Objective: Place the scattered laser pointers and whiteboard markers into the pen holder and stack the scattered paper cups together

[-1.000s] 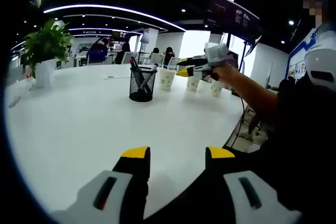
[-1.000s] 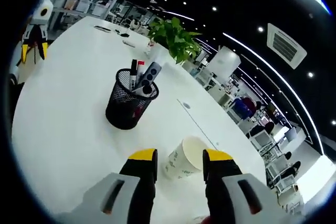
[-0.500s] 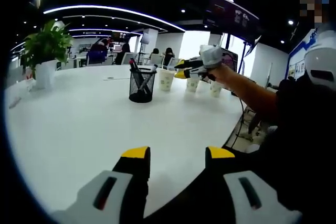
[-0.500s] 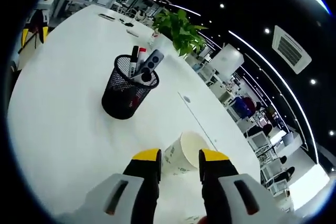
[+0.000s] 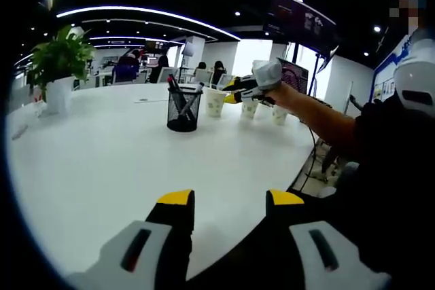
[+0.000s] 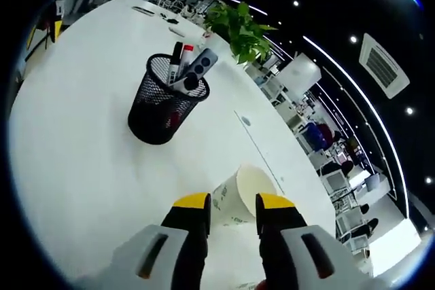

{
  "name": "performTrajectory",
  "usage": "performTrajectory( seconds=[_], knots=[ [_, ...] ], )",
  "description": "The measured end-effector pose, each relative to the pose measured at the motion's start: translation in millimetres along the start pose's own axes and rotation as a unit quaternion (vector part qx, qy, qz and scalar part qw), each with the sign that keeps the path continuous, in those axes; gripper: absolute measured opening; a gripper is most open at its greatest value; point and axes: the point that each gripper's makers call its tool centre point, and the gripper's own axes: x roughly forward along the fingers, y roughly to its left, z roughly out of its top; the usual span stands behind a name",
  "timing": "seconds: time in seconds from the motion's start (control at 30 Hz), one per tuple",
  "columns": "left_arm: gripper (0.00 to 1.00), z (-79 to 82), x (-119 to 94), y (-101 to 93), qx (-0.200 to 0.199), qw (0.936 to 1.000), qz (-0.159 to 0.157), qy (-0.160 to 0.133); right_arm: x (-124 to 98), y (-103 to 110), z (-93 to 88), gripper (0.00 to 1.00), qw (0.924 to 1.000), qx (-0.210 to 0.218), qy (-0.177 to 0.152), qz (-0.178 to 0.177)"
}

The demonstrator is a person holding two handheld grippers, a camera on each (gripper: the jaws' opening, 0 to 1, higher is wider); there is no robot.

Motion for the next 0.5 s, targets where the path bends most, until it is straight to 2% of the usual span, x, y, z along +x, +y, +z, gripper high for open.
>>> performTrajectory(
  seconds=[0.5],
  knots=[
    [0.43, -1.8, 0.2, 0.0, -0.003, 1.0, -0.001, 0.0, 2.1, 1.1, 3.3, 0.25, 1.0, -0.001, 0.007, 0.0]
  ],
)
